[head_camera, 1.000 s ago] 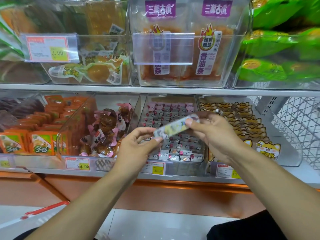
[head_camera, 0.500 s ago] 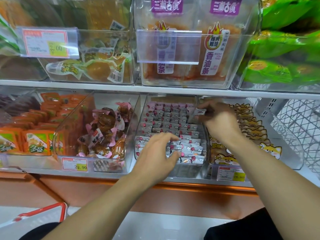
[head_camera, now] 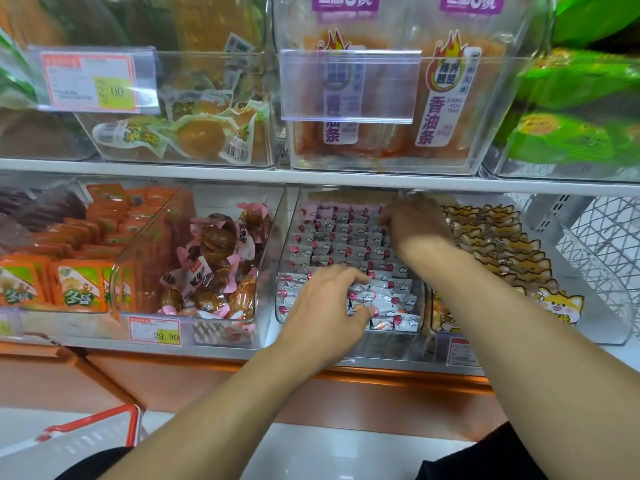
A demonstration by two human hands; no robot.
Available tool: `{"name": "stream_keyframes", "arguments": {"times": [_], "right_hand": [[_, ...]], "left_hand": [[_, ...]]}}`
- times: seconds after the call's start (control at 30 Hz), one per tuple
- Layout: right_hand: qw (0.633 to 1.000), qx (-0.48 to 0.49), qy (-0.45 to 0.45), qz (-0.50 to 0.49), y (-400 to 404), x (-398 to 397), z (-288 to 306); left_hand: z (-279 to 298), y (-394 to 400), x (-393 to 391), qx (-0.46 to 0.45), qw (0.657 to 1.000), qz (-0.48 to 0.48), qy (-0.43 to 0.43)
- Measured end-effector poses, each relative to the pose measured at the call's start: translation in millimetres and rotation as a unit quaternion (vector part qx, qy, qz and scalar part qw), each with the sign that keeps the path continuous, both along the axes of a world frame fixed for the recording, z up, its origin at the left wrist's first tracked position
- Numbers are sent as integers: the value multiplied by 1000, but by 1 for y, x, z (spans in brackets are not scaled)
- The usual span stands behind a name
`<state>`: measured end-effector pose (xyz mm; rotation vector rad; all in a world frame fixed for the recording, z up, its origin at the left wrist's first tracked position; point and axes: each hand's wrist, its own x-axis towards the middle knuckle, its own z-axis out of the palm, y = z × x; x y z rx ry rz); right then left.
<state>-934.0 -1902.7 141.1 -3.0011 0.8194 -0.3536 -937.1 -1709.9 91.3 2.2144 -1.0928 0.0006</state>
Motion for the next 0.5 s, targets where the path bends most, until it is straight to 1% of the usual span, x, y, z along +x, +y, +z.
{"name": "stream_keyframes", "arguments": {"times": [0.03, 0.1, 0.17, 0.23, 0.37, 0.43, 0.5], "right_hand": [[1000, -2, 8, 12, 2, 4, -2], [998, -33, 54, 29, 8, 11, -7], [994, -68, 81, 24, 14, 15, -13], [992, -94, 88, 7, 17, 16, -17], [994, -95, 44, 1, 17, 20, -21], [998, -64, 7, 2, 17, 20, -20], [999, -1, -48, -4, 16, 20, -18]], "left_hand": [[-1, 0, 0, 4, 1000, 2, -1], [-3, 0, 0, 11, 1000, 6, -3], [-4, 0, 0, 15, 1000, 7, -5], [-5, 0, 0, 15, 1000, 6, -5], [-5, 2, 0, 6, 1000, 5, -2], [-6, 5, 1, 8, 1000, 7, -4], [-7, 8, 2, 8, 1000, 8, -3]]}}
